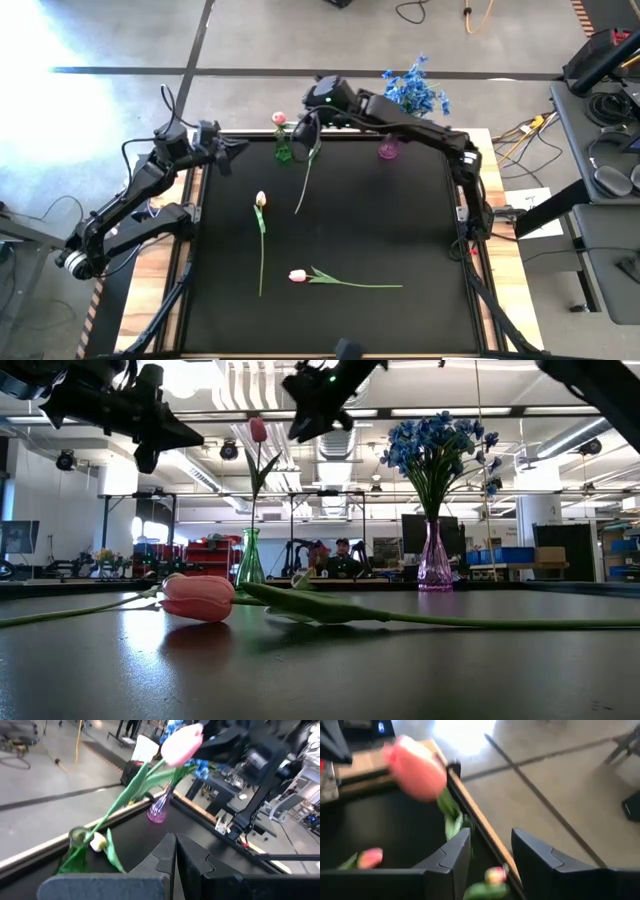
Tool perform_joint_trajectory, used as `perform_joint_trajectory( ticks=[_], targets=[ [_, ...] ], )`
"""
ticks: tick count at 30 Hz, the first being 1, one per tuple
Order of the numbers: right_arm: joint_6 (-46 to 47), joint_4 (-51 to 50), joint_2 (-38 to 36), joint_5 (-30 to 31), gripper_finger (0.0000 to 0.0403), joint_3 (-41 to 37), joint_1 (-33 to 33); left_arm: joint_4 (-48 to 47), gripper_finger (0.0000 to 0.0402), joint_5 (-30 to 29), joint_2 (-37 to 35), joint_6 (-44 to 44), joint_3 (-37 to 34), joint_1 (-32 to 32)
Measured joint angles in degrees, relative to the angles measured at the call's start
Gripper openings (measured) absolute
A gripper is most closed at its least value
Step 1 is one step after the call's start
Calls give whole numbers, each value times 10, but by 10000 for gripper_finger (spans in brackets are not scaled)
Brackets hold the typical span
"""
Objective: Sort flowers into vase by color
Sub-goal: Put the pink tulip into the green vase
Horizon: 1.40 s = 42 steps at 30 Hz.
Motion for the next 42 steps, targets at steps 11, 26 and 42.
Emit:
perform_joint_trajectory(
  ticks=[11,26,42],
  targets=[
    [-13,-97,-62,-106,25,-64,21,-132,0,-59,-12,32,0,-17],
    [64,6,-226,-106,9,-307,73,-244,0,-286,-3,-105,0,-209],
    [89,2,-395,-56,9,-450,73,-314,123,-441,163,-439,0,-432]
  ],
)
